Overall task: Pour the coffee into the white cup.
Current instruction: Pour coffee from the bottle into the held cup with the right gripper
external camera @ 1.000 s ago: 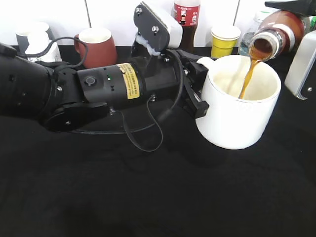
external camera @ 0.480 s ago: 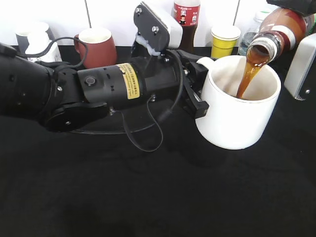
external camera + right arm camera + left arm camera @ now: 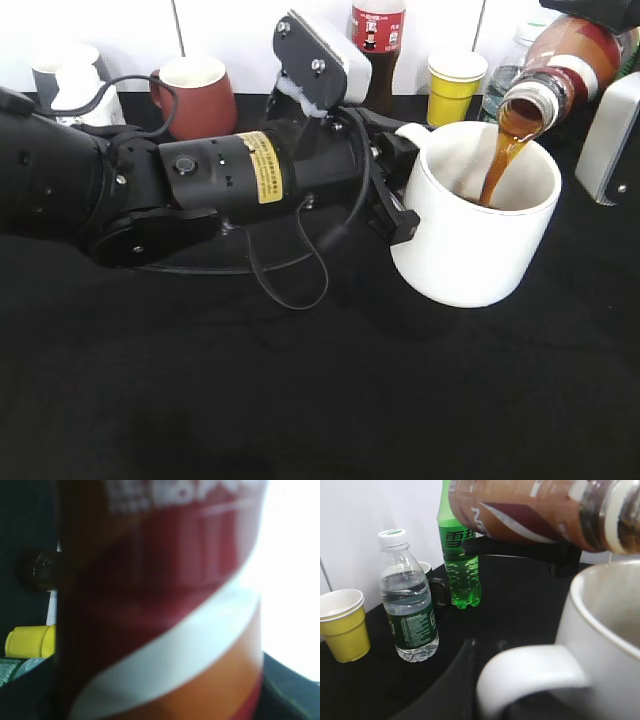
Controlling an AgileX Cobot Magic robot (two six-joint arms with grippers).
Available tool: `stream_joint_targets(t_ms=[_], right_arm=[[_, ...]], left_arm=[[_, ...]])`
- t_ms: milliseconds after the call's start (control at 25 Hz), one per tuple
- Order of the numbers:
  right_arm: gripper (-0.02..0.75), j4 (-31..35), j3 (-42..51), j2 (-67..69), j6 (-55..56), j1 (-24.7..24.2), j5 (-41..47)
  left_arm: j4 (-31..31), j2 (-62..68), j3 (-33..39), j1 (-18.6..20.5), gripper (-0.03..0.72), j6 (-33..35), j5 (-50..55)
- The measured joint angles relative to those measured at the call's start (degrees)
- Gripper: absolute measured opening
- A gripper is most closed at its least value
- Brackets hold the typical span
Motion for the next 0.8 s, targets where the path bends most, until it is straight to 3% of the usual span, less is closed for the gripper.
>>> stream_joint_targets(t_ms=[600,800], right_arm=[[0.514,3.1,-0.1,0.0,-5.2,0.0,-3.5],[0.514,-1.6,-0.1,0.0,11.2,0.0,-3.7]], left_arm=[[0.2,0.0,0.0,0.0,0.059,-1.6,0.7],[-0.9,0.0,0.0,0.0,0.059,-1.6,-0.7]])
